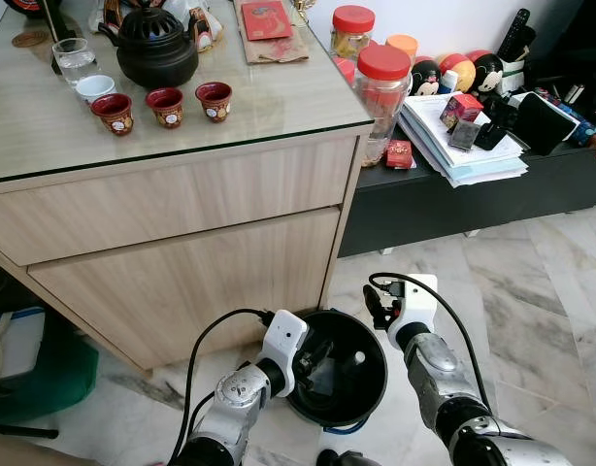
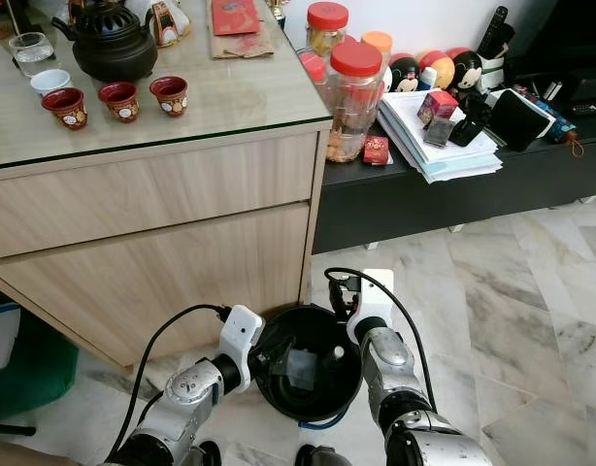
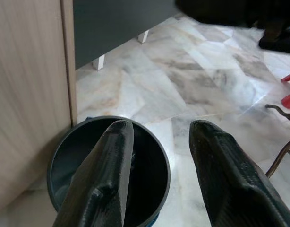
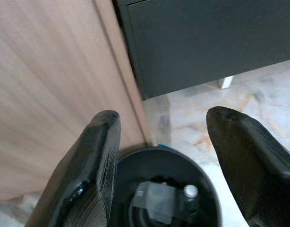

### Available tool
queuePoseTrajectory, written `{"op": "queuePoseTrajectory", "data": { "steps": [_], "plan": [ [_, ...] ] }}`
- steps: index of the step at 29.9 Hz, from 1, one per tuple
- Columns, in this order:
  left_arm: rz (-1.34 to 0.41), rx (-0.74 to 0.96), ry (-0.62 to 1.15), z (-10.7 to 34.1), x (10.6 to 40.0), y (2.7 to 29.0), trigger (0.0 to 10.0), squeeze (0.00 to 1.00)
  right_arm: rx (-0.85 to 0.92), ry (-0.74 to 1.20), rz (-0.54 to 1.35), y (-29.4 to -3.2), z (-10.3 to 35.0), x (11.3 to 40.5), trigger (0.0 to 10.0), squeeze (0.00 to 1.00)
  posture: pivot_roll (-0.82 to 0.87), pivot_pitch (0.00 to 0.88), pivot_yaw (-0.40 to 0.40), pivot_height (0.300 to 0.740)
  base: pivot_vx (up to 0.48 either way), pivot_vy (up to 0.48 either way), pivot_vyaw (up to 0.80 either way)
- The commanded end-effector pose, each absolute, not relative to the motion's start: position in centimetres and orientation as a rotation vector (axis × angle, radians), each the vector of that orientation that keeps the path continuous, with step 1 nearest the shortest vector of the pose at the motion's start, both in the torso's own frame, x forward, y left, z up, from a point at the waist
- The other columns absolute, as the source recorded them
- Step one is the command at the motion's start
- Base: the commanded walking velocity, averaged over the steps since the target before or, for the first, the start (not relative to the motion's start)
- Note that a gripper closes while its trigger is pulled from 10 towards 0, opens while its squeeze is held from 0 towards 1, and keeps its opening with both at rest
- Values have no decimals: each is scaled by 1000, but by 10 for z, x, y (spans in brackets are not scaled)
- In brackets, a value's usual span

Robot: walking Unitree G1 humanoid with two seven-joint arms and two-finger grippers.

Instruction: Picking trash to rubbish bin

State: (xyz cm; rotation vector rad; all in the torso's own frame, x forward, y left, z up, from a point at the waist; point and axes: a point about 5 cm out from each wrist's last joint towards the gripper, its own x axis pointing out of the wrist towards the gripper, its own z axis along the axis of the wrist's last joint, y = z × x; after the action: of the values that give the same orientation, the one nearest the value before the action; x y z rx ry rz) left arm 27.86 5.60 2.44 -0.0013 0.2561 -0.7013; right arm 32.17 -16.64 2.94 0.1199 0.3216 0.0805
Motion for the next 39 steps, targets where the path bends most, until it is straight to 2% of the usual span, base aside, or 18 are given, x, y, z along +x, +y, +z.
{"op": "queuePoseTrajectory", "data": {
  "steps": [1,4,8,10,13,14,17,18,22,39],
  "plan": [
    [-637,11,317,12,274,67,10000,0,128,363,24,-180,21,314,10000,0,130,194,-87,740,0,0,0],
    [-422,114,426,-12,268,104,10000,0,127,437,-18,-198,8,301,10000,0,117,194,-89,740,0,0,0],
    [-210,103,555,-37,247,142,10000,0,117,547,-104,-221,-12,277,10000,0,110,194,-93,740,0,0,0],
    [-143,76,611,-46,237,153,10000,0,92,612,-140,-229,-21,266,10000,0,110,194,-93,740,0,0,0],
    [-15,44,787,-71,202,172,10000,0,82,688,-203,-241,-35,245,10000,0,115,194,-97,740,0,0,0],
    [44,43,862,-82,182,180,10000,0,90,724,-241,-246,-41,234,10000,0,97,194,-96,740,0,0,0],
    [66,46,880,-85,176,183,10000,0,96,734,-253,-247,-43,230,10000,0,97,194,-96,740,0,0,0],
    [108,27,918,-92,157,188,10000,0,104,776,-287,-251,-52,215,10000,0,97,195,-97,740,0,0,0],
    [164,7,946,-97,143,195,10000,0,109,827,-311,-251,-61,200,10000,0,114,198,-100,740,0,0,0],
    [90,81,839,-86,165,189,10000,0,144,815,-271,-239,-63,203,10000,0,111,169,-75,740,0,0,0]
  ]
}}
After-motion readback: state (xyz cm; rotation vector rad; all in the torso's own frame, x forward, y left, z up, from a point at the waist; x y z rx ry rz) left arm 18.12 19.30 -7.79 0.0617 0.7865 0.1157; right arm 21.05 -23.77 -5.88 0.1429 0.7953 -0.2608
